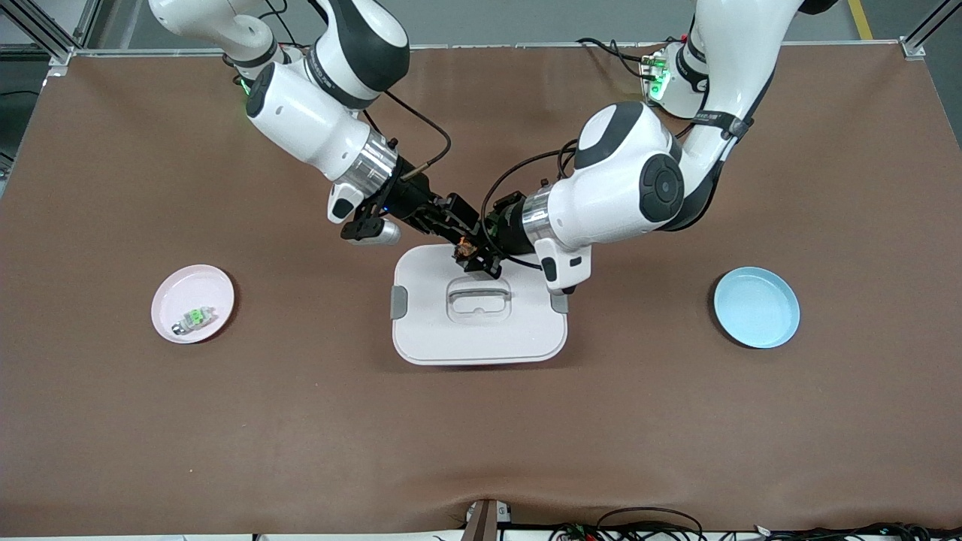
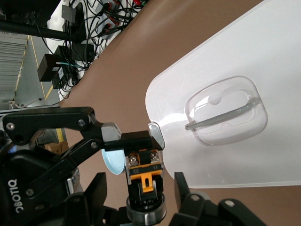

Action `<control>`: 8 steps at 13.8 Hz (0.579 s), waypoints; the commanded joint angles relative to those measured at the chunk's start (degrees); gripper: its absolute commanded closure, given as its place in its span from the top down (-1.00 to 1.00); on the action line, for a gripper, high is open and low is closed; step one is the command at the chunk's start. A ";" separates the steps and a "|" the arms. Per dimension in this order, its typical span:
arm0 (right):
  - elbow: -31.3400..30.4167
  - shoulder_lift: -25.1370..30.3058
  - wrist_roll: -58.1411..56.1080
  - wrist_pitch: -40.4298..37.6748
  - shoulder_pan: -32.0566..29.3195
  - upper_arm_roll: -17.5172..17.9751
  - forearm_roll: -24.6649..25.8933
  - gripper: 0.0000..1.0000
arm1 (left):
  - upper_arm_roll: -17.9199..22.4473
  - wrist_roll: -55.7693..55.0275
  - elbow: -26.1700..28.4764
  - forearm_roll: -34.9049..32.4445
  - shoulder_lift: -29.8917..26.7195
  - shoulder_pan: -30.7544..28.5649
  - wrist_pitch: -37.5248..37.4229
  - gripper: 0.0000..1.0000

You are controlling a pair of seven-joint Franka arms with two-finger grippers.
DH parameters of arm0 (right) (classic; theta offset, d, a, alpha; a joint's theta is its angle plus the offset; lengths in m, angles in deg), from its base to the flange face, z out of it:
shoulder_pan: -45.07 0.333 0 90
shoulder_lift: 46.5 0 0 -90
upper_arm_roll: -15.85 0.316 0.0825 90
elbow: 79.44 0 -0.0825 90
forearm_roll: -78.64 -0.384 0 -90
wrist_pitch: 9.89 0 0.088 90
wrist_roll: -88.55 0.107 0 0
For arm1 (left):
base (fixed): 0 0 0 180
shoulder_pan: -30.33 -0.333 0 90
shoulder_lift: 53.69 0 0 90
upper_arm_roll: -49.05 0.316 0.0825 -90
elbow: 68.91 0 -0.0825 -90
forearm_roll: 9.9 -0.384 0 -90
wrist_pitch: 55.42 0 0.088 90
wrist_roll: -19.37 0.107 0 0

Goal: Transfer orange switch to right arm and place
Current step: 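Grasp the switch with the right gripper and open the left gripper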

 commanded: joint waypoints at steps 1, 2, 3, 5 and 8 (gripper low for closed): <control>1.14 -0.80 -0.15 0.20 -0.55 0.01 -0.72 0.29 | 0.61 -0.63 -1.57 0.77 0.68 0.92 0.23 -0.79; 1.14 -0.80 -0.15 0.20 -0.64 0.01 -0.55 0.29 | 0.61 -0.72 -1.57 0.77 0.68 0.92 0.23 -0.79; 1.40 -0.98 -0.24 0.29 -0.64 0.01 -0.37 0.29 | 0.61 -0.72 -1.57 0.77 0.68 0.92 0.23 -0.77; 2.54 -1.68 -0.24 0.29 -0.46 0.01 -0.28 0.09 | 0.70 -0.63 -1.57 0.77 0.68 0.92 0.23 -0.77; 3.69 -3.26 -0.24 1.51 0.24 0.01 -0.28 -0.15 | 0.70 -0.63 -1.57 0.68 0.68 0.92 0.23 -0.74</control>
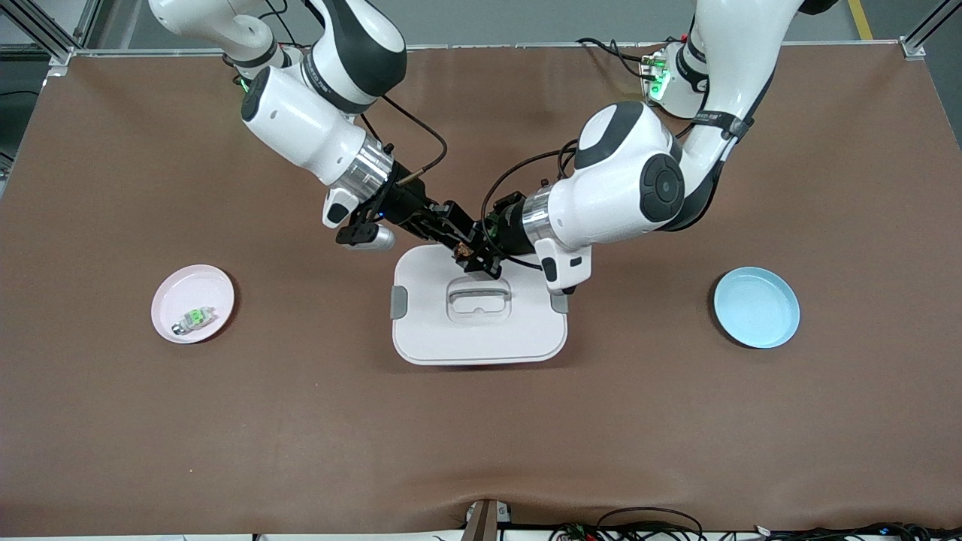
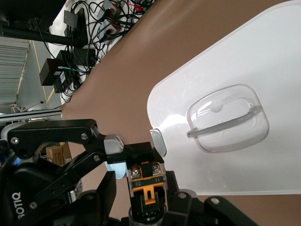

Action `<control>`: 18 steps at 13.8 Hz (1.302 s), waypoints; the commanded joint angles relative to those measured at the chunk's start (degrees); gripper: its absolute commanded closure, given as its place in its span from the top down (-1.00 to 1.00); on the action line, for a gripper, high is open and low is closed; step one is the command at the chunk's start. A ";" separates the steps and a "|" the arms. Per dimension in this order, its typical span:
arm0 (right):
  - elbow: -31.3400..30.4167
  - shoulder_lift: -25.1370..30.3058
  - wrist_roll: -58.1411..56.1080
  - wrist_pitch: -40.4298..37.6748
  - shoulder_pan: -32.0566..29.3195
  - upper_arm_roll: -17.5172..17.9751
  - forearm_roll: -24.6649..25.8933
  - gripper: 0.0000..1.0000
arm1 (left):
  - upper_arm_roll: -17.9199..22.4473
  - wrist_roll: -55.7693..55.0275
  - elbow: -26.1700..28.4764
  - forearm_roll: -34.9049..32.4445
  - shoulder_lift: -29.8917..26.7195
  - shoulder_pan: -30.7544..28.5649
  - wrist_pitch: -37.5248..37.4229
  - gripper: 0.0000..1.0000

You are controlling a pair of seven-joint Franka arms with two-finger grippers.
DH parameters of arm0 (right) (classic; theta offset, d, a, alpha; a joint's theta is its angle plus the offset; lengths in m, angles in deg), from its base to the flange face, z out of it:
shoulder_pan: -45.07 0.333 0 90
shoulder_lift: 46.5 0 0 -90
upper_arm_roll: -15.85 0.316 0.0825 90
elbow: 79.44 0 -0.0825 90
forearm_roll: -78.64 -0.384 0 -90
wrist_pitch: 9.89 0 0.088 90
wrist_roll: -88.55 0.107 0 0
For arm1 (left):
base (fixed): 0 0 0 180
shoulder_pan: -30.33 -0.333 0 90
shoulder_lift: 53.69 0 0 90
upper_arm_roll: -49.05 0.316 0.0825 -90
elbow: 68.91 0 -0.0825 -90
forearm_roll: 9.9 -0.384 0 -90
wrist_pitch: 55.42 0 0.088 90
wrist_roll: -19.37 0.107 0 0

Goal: Transfer orange switch to right arm and place
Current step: 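Grasp the switch with the right gripper and open the left gripper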

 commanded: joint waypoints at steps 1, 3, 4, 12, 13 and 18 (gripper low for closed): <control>2.33 -2.60 -0.19 2.53 0.50 0.26 -0.16 -0.20 | 0.63 -0.63 -1.45 0.68 0.65 0.91 0.22 -0.74; 2.60 -3.39 -0.37 3.77 1.11 0.26 -0.15 -0.51 | 0.63 -0.63 -1.45 0.68 0.65 0.91 0.22 -0.72; 2.60 -3.31 -0.89 3.77 1.12 0.26 -0.15 -0.77 | 0.63 -0.63 -1.45 0.68 0.74 0.91 0.22 -0.72; 2.60 -3.31 -0.99 3.69 0.94 0.26 -0.15 -1.00 | 0.89 -0.63 -1.45 0.16 0.65 0.91 0.22 1.00; 2.60 -3.22 -0.90 3.69 0.94 0.26 -0.15 -1.00 | 0.89 -0.63 -1.45 0.16 0.48 0.91 0.22 1.00; 1.90 -1.73 -0.37 2.29 0.94 0.26 -0.33 -1.00 | 0.89 -0.54 -1.45 -4.31 -1.45 0.12 -0.49 1.00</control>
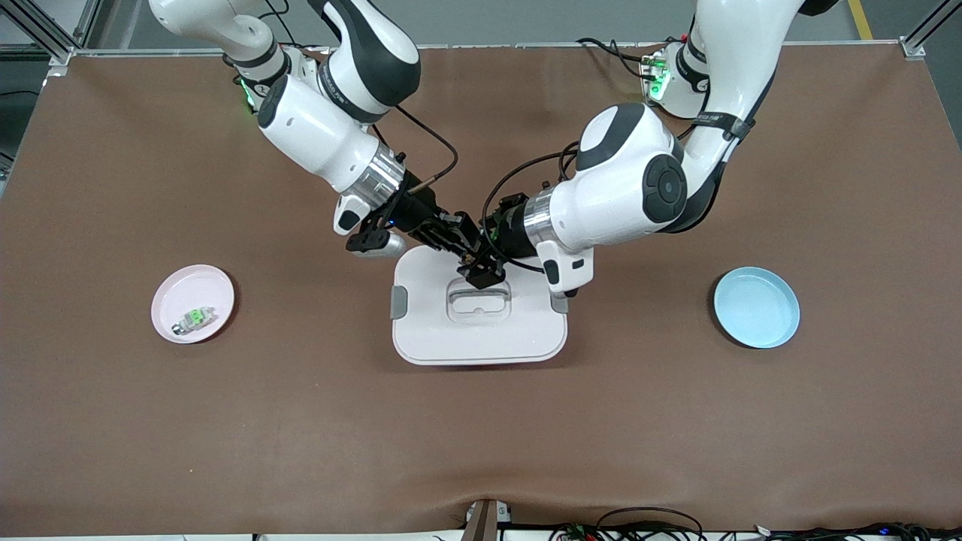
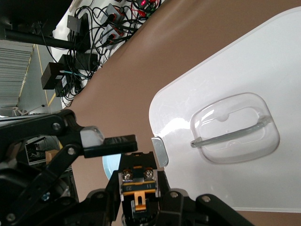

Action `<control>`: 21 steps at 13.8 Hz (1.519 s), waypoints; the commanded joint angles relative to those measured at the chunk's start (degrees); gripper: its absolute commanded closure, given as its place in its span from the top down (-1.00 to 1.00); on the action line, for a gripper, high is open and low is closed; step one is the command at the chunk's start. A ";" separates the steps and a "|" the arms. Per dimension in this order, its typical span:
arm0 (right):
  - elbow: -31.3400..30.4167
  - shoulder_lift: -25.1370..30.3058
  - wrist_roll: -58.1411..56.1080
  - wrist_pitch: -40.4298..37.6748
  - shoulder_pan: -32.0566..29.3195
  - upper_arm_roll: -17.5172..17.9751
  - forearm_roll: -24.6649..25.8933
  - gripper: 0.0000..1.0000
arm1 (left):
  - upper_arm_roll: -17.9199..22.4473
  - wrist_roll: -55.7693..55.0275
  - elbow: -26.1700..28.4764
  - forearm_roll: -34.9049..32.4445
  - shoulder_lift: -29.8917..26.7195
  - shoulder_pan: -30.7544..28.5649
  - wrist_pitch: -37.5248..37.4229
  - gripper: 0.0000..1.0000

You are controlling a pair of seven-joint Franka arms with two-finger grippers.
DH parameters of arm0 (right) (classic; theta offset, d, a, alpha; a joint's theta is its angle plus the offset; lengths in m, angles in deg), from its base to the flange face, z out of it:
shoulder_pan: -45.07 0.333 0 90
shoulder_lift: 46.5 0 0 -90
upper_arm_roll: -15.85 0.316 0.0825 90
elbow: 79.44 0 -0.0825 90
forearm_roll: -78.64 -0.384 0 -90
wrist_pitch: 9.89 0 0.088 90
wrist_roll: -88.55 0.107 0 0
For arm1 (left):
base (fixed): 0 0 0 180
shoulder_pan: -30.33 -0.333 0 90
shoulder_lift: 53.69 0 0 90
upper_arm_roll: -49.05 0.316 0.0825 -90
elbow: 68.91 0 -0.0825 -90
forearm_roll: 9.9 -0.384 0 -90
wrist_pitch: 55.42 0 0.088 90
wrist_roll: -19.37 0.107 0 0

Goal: Transfer orange switch to right arm and place
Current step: 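Grasp the switch with the right gripper and open the left gripper, then carry the switch toward the white plate while the left gripper withdraws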

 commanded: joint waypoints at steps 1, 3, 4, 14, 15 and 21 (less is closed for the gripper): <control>0.47 1.68 0.59 -2.94 0.07 -0.20 -0.39 -1.00 | 0.24 -0.54 -0.29 -4.39 -2.01 -0.61 -0.87 1.00; 0.38 3.79 0.86 -7.08 -0.81 -0.55 -0.39 -1.00 | 0.41 -0.37 -0.29 -6.59 -2.71 -2.00 -2.45 1.00; 0.12 4.94 0.86 -9.27 -1.69 -0.55 -0.39 -1.00 | 0.50 -0.28 -0.29 -7.12 -3.41 -2.54 -2.72 1.00; 0.73 12.06 -25.95 -40.29 -16.17 -0.64 34.89 -1.00 | 1.12 18.32 0.32 -23.90 -7.90 -11.67 -17.38 1.00; 0.73 12.33 -33.00 -41.97 -18.81 -0.55 38.77 -1.00 | 1.03 20.70 0.32 -25.13 -8.16 -12.90 -18.71 1.00; 0.20 12.24 -67.74 -42.78 -33.23 -0.64 43.80 -1.00 | 1.03 34.13 0.24 -30.42 -9.57 -21.96 -19.60 1.00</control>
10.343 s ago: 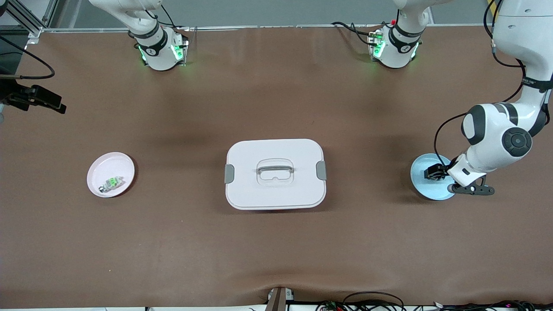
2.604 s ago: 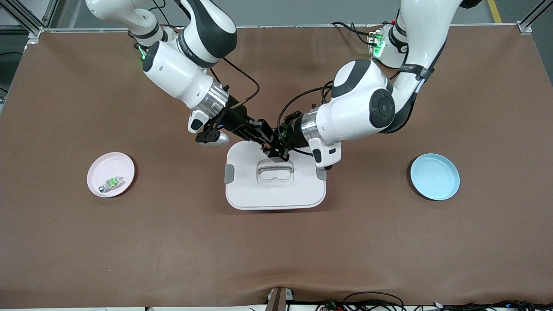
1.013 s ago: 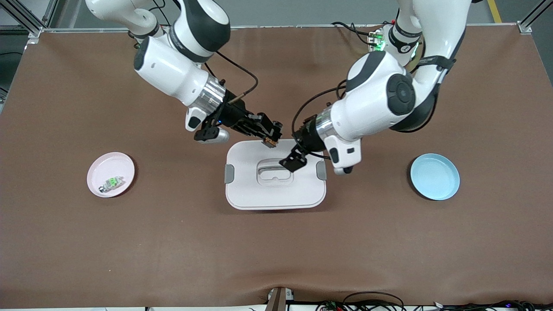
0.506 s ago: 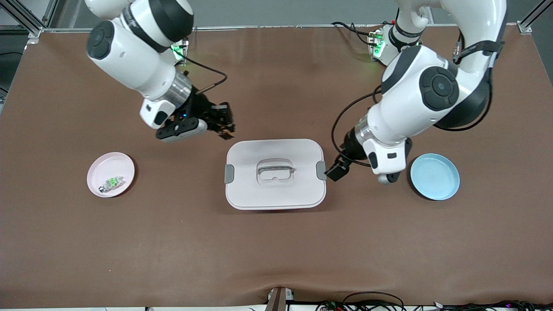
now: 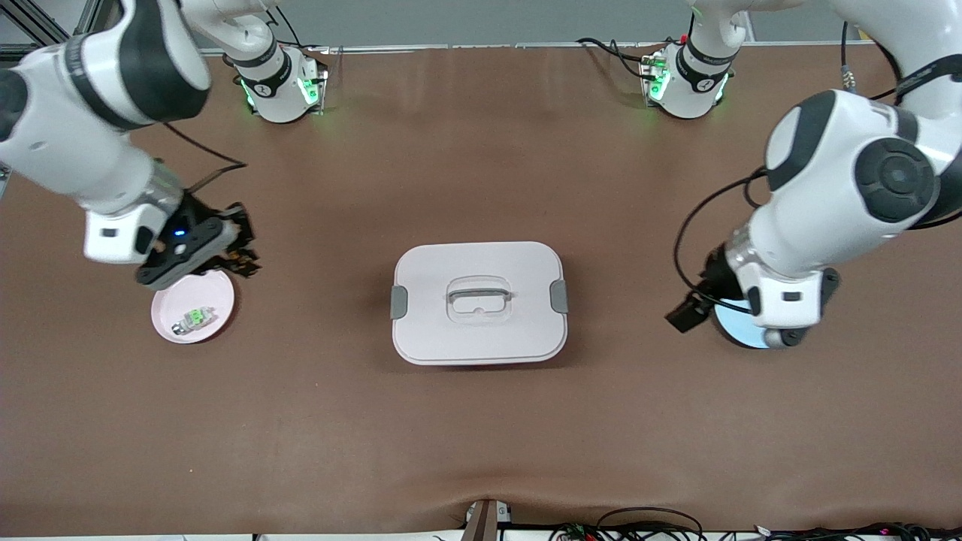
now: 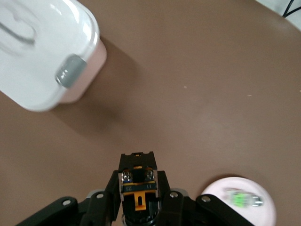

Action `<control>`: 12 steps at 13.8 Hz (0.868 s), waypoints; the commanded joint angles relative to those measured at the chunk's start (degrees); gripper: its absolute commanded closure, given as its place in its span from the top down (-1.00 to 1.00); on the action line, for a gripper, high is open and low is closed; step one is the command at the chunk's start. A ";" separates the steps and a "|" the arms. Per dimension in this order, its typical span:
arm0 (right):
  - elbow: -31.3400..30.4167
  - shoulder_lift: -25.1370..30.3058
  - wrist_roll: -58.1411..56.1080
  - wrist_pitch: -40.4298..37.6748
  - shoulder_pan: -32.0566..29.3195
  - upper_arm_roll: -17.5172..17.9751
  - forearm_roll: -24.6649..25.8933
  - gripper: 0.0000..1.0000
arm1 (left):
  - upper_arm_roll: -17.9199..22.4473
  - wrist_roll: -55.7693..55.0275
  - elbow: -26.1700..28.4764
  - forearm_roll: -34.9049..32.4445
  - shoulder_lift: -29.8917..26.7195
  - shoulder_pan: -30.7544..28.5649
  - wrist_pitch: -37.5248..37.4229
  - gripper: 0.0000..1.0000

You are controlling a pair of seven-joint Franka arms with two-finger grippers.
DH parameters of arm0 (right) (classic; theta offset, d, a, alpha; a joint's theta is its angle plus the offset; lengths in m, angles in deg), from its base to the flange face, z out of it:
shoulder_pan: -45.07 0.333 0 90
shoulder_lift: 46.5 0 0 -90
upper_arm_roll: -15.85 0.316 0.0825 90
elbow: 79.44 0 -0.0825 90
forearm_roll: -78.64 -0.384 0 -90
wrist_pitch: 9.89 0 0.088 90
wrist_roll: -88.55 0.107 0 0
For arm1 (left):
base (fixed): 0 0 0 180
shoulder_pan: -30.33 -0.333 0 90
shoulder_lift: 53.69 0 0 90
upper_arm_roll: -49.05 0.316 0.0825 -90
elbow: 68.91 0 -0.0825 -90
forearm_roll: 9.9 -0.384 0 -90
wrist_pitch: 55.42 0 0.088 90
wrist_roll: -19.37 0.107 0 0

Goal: Transfer orange switch to right arm and place
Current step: 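Carry the switch toward the white plate while the left gripper withdraws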

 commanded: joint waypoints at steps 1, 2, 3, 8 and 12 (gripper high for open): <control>-0.92 0.82 -9.81 0.36 -3.85 1.25 6.10 -1.00 | -0.32 9.42 0.84 -1.26 -1.82 -3.73 -0.91 1.00; -0.92 0.73 -11.84 0.80 -4.81 1.34 8.57 -1.00 | -0.32 12.42 0.84 -1.26 -1.90 -4.96 -0.91 1.00; -0.92 0.56 -14.12 0.98 -5.69 1.34 9.81 -1.00 | -0.32 14.37 0.75 -1.18 -2.08 -5.84 -0.91 1.00; -1.01 -2.08 -27.92 4.57 -10.18 1.26 10.09 -1.00 | -0.32 23.86 0.84 -1.26 -4.36 -10.15 -4.22 1.00; -1.71 -4.45 -36.28 8.18 -13.78 1.26 10.17 -1.00 | -0.23 30.29 0.75 -2.84 -6.12 -12.35 -7.23 1.00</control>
